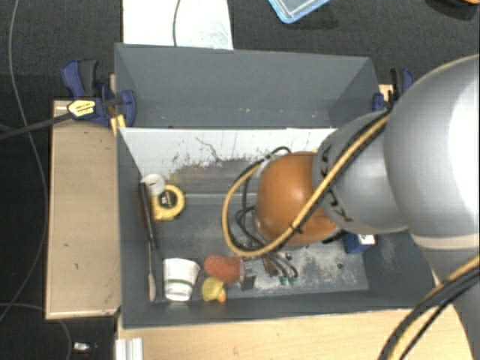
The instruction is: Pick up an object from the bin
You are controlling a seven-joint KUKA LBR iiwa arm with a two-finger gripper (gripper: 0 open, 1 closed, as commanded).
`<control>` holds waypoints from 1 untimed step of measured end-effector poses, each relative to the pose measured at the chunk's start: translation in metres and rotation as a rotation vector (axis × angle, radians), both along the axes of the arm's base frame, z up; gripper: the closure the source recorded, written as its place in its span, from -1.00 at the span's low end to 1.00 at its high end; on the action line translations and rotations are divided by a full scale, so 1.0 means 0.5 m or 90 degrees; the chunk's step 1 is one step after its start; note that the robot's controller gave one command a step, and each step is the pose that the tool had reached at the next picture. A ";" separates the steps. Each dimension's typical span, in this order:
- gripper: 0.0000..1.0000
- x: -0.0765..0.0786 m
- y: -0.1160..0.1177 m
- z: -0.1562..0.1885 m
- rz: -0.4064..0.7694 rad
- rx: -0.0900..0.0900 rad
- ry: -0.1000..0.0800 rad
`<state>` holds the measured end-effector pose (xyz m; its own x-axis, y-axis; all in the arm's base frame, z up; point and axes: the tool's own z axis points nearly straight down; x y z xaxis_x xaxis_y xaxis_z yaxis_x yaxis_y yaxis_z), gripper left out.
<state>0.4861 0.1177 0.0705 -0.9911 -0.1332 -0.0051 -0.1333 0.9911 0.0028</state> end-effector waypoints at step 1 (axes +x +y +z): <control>1.00 -0.001 0.000 0.016 -0.001 0.000 0.000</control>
Offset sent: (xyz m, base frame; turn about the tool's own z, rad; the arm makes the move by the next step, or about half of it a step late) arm -0.0003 -0.0001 0.0456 0.0010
